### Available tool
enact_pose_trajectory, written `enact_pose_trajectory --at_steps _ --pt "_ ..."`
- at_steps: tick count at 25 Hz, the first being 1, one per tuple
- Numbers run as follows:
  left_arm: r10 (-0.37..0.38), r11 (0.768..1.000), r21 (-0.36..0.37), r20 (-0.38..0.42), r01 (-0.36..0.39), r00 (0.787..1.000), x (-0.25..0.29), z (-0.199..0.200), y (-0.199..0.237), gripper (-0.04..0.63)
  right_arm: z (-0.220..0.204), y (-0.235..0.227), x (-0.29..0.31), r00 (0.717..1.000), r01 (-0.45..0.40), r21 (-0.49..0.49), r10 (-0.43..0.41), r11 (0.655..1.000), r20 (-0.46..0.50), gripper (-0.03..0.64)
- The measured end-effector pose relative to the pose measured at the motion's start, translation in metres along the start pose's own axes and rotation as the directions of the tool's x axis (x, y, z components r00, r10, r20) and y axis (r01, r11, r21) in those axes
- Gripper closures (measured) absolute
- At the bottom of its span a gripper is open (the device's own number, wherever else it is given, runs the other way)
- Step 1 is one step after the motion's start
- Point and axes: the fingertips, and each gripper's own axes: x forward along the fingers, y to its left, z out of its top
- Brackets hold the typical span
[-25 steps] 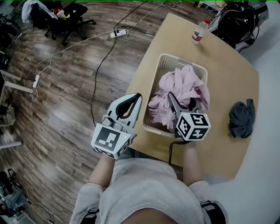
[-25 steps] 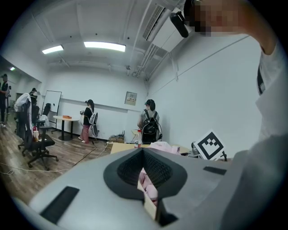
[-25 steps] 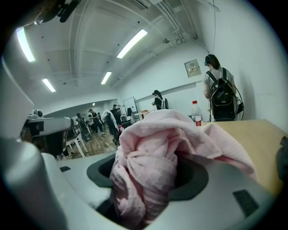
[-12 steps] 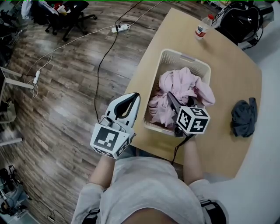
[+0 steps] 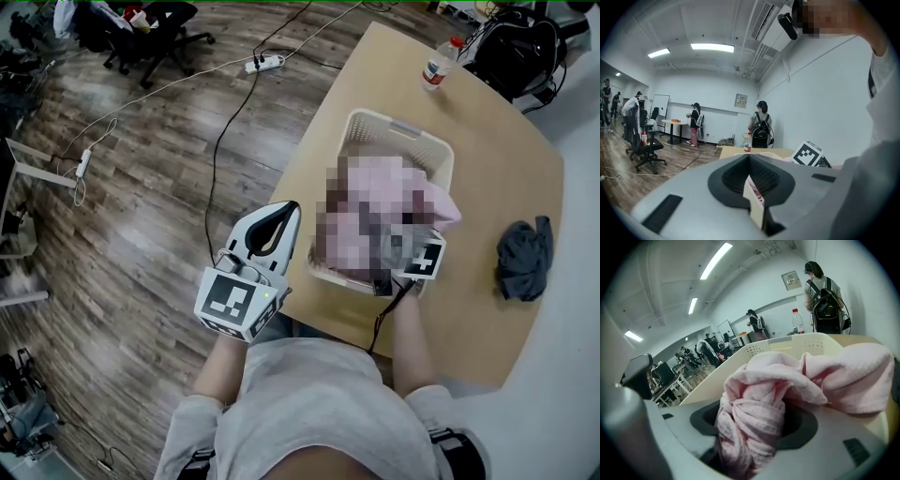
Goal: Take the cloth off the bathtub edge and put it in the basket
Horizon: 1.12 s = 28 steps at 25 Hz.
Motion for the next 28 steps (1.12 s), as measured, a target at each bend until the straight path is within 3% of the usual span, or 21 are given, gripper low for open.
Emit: enact_pose_trajectory --at_steps 6,15,22,27,28 --pt "0.023 1.0 0.005 0.0 -0.023 1.0 -0.003 0.0 -0.002 0.598 -0.007 -0.004 0.005 0.999 0.002 0.015 -0.002 1.0 -0.046 0.314" --pt "0.027 0.999 0.018 0.034 -0.028 0.999 -0.013 0.01 -0.002 0.598 -0.003 -0.001 0.003 0.999 -0.024 0.009 0.025 1.0 -0.025 0.287" --pt "-0.045 0.998 0.045 0.061 0.043 0.997 -0.02 0.024 -0.008 0.598 0.006 0.006 -0.028 0.998 0.024 -0.007 -0.023 1.0 0.058 0.264" --pt "-0.109 0.993 0.055 0.064 0.106 0.992 -0.029 0.03 -0.007 0.598 0.024 0.018 -0.063 0.982 0.077 0.006 -0.077 0.997 0.172 0.267" --pt "-0.123 0.991 0.057 0.066 0.119 0.99 -0.03 0.032 -0.007 0.598 0.027 0.023 -0.069 0.978 0.085 -0.001 -0.083 0.996 0.191 0.302"
